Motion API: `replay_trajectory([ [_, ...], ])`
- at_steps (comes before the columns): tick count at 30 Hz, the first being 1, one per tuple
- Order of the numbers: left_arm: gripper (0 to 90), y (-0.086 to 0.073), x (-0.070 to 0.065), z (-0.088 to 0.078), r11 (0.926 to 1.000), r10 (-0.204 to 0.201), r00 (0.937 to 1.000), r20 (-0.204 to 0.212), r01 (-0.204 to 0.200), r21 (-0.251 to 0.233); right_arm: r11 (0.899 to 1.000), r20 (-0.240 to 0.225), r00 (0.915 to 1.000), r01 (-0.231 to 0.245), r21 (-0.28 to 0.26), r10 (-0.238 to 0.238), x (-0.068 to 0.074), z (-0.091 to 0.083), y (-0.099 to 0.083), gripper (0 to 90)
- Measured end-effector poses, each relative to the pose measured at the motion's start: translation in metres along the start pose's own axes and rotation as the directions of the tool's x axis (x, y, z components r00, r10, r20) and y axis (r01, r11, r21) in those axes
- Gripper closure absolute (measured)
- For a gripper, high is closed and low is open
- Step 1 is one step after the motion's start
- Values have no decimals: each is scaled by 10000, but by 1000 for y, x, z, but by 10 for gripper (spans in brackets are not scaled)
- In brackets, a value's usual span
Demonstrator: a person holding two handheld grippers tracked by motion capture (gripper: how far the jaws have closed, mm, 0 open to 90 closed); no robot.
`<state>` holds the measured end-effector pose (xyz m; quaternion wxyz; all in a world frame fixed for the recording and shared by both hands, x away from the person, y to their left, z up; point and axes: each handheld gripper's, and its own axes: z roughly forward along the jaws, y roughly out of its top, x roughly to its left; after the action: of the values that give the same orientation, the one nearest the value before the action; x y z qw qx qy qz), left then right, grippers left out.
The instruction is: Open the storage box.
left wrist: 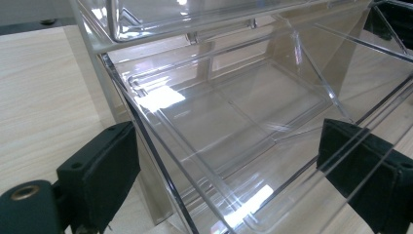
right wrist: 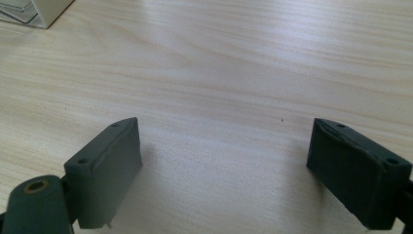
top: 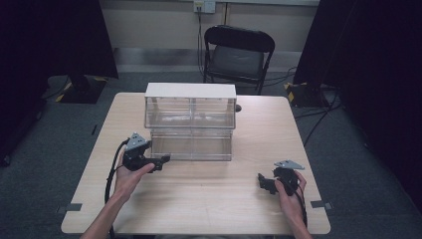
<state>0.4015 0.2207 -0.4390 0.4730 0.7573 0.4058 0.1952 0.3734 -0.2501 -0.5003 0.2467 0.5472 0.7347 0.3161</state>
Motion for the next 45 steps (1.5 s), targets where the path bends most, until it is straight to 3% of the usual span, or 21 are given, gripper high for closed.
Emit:
replay_trajectory([
  [19,108,3,2,-1,10000,-44,10000,-68,44,-2,10000,0,10000,2,-2,-2,0,0,0,118],
  [22,158,6,3,-5,9997,-121,9998,-153,118,-212,10000,1,10000,1,0,-1,0,0,0,118],
  [45,145,14,4,-4,9996,-52,9999,-162,47,-284,10000,-1,10000,0,0,0,0,0,0,118],
])
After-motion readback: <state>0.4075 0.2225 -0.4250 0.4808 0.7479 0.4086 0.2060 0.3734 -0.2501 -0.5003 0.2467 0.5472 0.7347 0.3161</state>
